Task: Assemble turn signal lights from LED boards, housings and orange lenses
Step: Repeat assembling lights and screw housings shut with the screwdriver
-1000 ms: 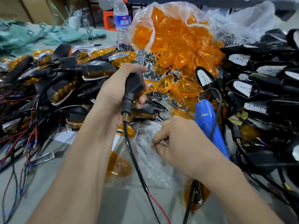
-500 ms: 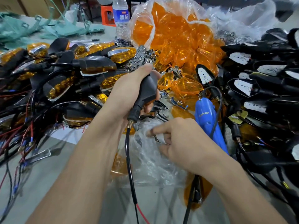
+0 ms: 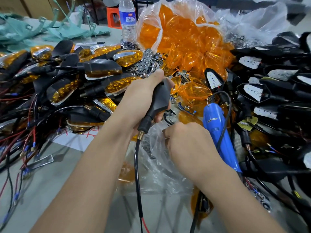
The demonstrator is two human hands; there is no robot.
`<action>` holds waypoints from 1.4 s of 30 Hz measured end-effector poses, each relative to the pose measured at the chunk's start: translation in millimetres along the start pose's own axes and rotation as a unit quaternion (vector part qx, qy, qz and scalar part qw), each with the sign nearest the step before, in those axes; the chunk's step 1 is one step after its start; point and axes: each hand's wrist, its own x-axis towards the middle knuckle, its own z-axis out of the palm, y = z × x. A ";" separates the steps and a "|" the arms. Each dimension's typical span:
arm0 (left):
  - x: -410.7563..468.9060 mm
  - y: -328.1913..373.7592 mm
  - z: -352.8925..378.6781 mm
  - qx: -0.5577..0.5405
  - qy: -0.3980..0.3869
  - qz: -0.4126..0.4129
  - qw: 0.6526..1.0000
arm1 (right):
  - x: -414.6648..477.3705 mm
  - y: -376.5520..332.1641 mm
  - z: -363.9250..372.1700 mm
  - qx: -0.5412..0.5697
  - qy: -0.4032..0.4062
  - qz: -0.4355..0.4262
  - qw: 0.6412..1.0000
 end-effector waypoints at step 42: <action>-5.5 -12.9 36.2 0.191 -0.006 0.051 0.980 | 3.3 48.4 -31.8 0.612 0.125 0.132 0.770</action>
